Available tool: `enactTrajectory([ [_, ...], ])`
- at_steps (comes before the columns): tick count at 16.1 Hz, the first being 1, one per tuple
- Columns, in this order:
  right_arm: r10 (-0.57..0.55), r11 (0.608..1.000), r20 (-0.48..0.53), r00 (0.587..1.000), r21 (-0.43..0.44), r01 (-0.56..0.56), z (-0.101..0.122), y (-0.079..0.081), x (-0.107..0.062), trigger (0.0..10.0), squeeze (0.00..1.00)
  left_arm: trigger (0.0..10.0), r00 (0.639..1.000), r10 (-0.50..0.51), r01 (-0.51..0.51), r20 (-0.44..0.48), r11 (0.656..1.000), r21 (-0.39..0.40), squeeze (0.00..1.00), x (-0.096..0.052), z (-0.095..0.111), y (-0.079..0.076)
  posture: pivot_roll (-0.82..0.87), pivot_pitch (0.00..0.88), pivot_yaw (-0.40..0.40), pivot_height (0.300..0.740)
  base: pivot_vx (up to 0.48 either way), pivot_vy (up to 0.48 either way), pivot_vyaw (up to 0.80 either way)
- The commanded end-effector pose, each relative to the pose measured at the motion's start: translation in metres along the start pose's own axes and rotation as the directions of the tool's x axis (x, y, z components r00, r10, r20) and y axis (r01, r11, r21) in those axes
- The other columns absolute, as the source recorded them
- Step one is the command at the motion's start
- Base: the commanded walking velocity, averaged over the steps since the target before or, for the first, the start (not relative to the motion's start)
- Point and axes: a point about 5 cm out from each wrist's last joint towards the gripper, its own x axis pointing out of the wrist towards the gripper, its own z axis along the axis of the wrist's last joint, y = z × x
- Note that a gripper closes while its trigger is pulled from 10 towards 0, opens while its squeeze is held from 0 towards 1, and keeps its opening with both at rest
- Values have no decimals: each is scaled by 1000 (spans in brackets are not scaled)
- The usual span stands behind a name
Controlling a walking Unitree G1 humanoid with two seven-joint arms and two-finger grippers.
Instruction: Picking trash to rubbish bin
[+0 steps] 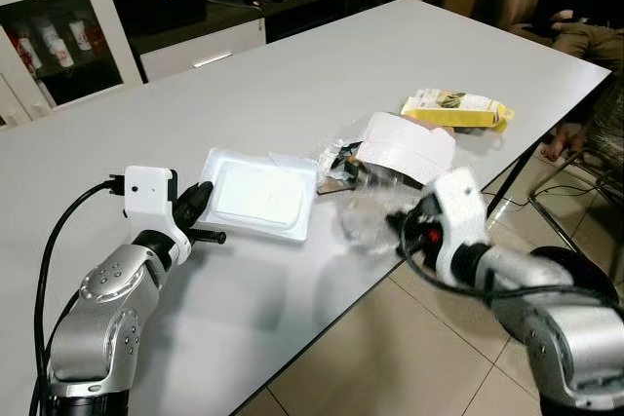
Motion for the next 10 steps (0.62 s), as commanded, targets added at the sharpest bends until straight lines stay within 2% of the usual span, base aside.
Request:
enactTrajectory([
  [1, 10, 1000, -5, 1000, 16, -10, -2, 8, -6, 0, 0, 0, 1000, 9, -9, 15, 1000, 17, 0, -1, 6, 1, -62, 0, 21, 740, 0, 0, 0],
  [4, 25, 999, -21, 999, 35, -24, -8, 15, -10, 0, 0, 0, 1000, 6, -6, 7, 1000, 19, 0, -2, 4, 0, -62, 0, 23, 740, 0, 0, 0],
  [10, 92, 994, 87, 992, 52, -97, 17, 25, -13, 0, 0, 0, 1000, 17, -18, 19, 1000, 22, 0, -1, 7, 2, -58, 0, 20, 740, 0, 0, 0],
])
